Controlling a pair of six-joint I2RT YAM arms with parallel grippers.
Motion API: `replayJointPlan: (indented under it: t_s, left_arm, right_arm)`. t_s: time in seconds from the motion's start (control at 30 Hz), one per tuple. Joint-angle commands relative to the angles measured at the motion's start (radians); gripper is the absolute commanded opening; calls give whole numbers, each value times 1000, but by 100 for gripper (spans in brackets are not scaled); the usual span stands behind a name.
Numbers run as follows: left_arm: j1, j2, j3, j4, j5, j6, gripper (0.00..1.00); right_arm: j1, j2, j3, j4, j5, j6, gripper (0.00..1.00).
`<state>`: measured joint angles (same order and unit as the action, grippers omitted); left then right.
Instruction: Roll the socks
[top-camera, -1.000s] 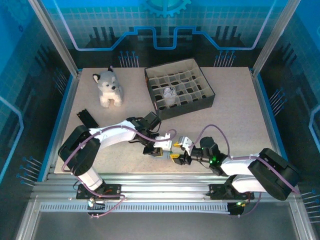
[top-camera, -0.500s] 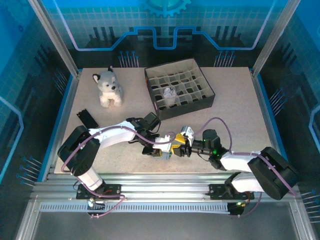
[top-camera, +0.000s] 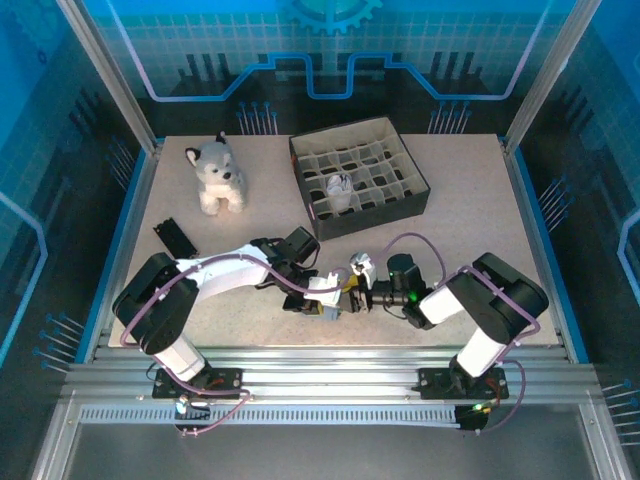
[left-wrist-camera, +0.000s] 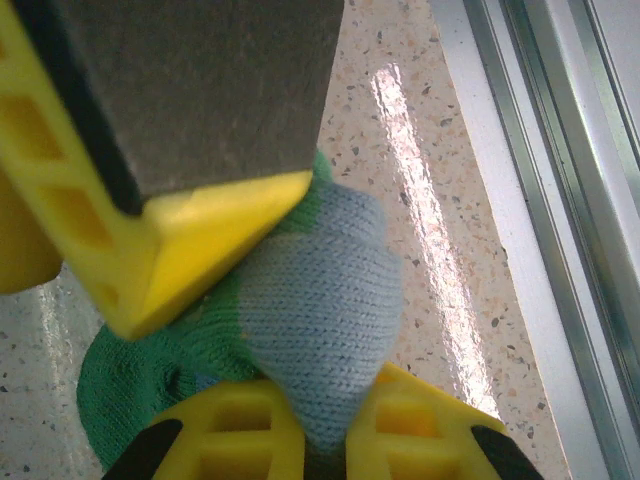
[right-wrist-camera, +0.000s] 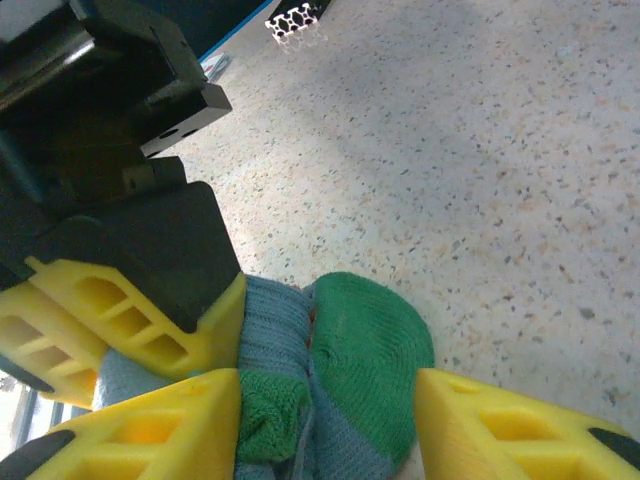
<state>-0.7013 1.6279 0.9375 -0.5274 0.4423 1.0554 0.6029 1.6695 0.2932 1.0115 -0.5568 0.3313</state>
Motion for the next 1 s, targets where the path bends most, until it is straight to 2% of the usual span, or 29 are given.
replayJointPlan:
  t_s: [0.0,0.07,0.27,0.47,0.57,0.97]
  left_arm:
    - [8,-29,-20,1,12,35,0]
    - [8,-30,-22,-1,11,35,0]
    - [14,-25,-22,0,24,35,0]
    - [19,-17,-12,-12,39,43,0]
    - [21,-16,-9,-10,44,50,0]
    - [22,-17,-2,-26,68,64,0]
  right_arm:
    - [9,-2,-57,79,9,25,48]
    - [10,-39,-72,30,14,-13,48]
    - [23,-260,-63,-273,51,-209,51]
    - [128,-475,-103,-393,202,-464,58]
    - [154,-462,-100,-364,227,-512,60]
    - [185,-204,-104,3,212,-534,63]
